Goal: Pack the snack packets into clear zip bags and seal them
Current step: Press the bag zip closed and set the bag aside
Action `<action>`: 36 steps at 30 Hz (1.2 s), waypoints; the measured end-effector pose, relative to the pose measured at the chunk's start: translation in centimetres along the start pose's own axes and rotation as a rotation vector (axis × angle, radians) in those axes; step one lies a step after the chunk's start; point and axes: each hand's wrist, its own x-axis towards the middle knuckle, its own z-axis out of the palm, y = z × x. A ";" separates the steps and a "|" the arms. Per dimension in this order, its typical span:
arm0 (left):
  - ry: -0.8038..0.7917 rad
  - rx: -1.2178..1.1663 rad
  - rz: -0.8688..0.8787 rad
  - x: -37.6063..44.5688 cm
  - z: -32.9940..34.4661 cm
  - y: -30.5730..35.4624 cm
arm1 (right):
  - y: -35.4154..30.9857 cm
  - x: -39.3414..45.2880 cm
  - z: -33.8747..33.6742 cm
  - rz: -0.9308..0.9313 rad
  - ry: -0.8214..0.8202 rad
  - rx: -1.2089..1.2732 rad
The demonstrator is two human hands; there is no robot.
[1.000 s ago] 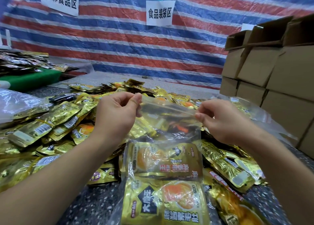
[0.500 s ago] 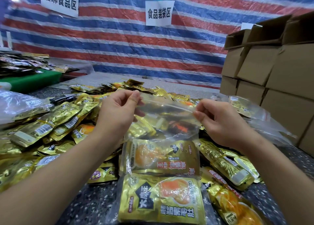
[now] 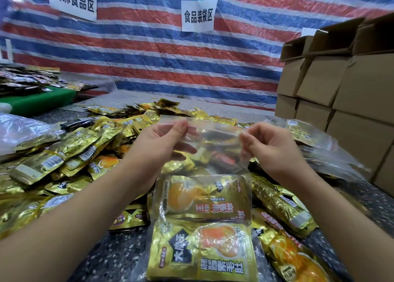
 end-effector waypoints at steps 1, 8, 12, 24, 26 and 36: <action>0.005 -0.020 -0.001 0.0 0.0 0.1 | -0.1 -0.1 0.2 0.049 -0.014 0.088; 0.041 -0.062 -0.011 0.0 0.1 0.5 | -0.3 -0.3 0.5 0.157 0.042 0.320; 0.069 -0.101 -0.034 0.1 0.0 0.7 | -0.5 -0.5 1.0 0.210 -0.039 0.376; 0.120 -0.281 0.007 0.9 -0.7 1.1 | -0.6 -1.8 1.8 0.399 -0.690 0.393; 0.157 -0.268 0.007 1.0 -1.2 1.2 | -0.7 -1.7 1.9 0.402 -0.672 0.436; 0.380 -0.028 0.115 0.8 -1.1 0.4 | 0.3 1.6 -1.5 0.583 0.220 1.122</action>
